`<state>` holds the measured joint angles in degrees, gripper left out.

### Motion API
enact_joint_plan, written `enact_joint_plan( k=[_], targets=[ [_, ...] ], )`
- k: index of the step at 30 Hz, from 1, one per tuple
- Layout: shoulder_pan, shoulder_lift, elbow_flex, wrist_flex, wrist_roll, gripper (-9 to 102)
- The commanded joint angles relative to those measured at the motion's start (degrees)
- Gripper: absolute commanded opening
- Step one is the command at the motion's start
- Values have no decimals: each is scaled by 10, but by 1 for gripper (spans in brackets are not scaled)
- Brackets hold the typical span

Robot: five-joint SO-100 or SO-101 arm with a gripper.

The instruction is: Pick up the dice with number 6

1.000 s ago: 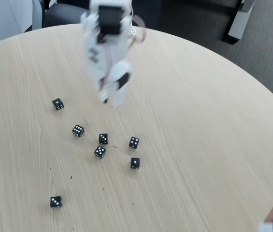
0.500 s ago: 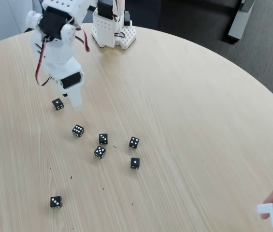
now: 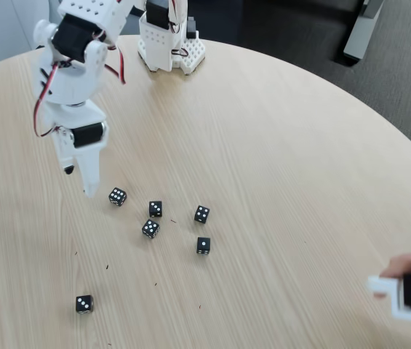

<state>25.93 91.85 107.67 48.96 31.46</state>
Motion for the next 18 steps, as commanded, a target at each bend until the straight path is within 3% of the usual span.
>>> enact_joint_plan(
  k=[1, 5, 11, 18],
  targets=[
    [-9, 4, -12, -10, -8, 24],
    [-9, 4, -7, 5, 21, 25],
    [-9, 4, 5, 102, 8, 25],
    [-9, 4, 5, 106, 1, 26]
  ],
)
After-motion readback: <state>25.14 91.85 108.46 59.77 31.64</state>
